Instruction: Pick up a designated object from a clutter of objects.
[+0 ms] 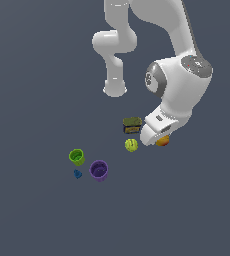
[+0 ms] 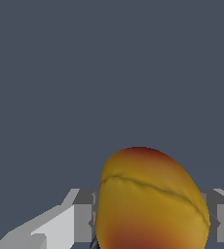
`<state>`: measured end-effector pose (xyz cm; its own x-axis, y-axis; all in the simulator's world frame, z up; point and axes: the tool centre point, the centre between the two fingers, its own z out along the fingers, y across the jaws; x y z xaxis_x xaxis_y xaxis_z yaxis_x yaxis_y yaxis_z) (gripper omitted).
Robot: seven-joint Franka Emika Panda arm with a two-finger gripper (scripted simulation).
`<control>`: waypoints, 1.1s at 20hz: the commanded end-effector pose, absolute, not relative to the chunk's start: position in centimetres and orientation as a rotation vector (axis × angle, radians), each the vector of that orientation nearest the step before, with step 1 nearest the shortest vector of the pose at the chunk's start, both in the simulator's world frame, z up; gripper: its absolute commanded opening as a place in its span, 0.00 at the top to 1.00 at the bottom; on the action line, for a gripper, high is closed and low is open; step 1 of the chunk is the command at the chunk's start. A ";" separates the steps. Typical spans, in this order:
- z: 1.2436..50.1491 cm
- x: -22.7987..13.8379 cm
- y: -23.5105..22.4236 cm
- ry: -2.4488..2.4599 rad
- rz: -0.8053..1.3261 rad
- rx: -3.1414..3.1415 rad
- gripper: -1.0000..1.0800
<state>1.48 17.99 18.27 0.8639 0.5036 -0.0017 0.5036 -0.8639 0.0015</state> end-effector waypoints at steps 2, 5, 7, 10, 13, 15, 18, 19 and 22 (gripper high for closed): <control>21.8 0.5 16.9 0.819 0.000 3.031 1.00; 24.9 -0.3 16.0 0.820 0.000 3.032 1.00; 26.8 -0.8 15.4 0.821 0.000 3.033 1.00; 29.4 -1.4 14.6 0.821 0.000 3.034 1.00; 31.6 -2.0 13.9 0.821 0.000 3.034 1.00; 33.0 -2.2 13.5 0.821 0.000 3.034 1.00; 34.5 -2.6 13.0 0.821 0.000 3.034 1.00; 34.9 -2.6 12.9 0.821 0.000 3.034 1.00; 35.8 -2.8 12.6 0.820 0.000 3.034 1.00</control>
